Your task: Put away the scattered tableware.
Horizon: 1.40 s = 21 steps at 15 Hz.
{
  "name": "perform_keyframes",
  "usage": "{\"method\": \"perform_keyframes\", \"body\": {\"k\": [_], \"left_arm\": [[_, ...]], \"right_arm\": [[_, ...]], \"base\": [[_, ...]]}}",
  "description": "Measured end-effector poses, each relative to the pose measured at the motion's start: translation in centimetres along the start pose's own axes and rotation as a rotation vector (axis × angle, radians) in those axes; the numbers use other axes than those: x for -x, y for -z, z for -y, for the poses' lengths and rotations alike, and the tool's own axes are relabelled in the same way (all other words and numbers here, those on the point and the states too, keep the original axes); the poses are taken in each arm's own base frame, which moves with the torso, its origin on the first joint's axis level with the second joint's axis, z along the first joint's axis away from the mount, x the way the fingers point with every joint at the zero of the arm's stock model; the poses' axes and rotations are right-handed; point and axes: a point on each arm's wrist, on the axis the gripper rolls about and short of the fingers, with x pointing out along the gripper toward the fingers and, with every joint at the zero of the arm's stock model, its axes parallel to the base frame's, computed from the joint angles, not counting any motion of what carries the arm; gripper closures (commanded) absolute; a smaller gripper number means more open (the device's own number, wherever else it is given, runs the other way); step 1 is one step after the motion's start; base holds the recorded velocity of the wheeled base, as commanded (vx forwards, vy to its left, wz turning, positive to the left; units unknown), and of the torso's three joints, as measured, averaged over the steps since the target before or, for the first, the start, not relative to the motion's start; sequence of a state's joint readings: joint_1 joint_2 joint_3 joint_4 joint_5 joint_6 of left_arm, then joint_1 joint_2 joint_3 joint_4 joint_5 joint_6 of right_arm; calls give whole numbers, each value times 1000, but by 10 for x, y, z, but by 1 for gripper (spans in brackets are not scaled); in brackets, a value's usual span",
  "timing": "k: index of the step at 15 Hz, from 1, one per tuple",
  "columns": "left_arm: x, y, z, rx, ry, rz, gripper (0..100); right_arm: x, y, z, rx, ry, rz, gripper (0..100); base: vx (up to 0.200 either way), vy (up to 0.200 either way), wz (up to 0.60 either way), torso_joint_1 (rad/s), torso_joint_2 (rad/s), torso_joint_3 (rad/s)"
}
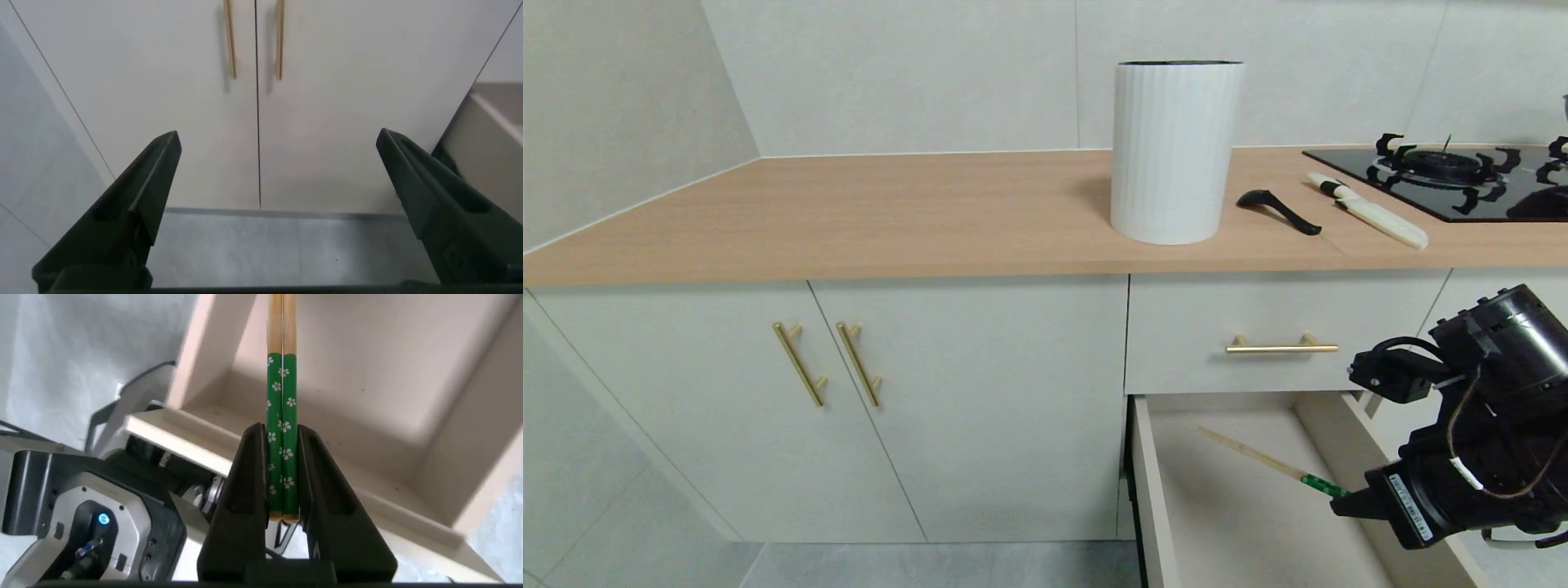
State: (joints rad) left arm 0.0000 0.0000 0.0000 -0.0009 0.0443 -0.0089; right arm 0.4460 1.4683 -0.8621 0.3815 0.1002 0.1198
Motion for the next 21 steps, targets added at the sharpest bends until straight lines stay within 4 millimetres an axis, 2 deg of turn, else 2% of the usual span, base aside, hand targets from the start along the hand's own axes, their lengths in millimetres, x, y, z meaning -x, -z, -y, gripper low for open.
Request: {"method": "perform_keyframes", "body": {"k": [4, 14, 17, 21], "left_arm": [[0, 0, 0, 0, 0, 0, 0], [0, 0, 0, 0, 0, 0, 0], [0, 0, 0, 0, 0, 0, 0], [0, 0, 0, 0, 0, 0, 0]], "right_arm": [[-4, -1, 1, -3, 2, -4, 100], [-12, -5, 1, -2, 3, 4, 100], [-30, -11, 3, -21, 41, 16, 100], [-81, -27, 7, -162, 96, 41, 100]], "base": [[0, 0, 0, -79, 367, 276], [0, 0, 0, -5, 21, 13], [0, 0, 0, 0, 0, 0], [0, 0, 0, 0, 0, 0]]}}
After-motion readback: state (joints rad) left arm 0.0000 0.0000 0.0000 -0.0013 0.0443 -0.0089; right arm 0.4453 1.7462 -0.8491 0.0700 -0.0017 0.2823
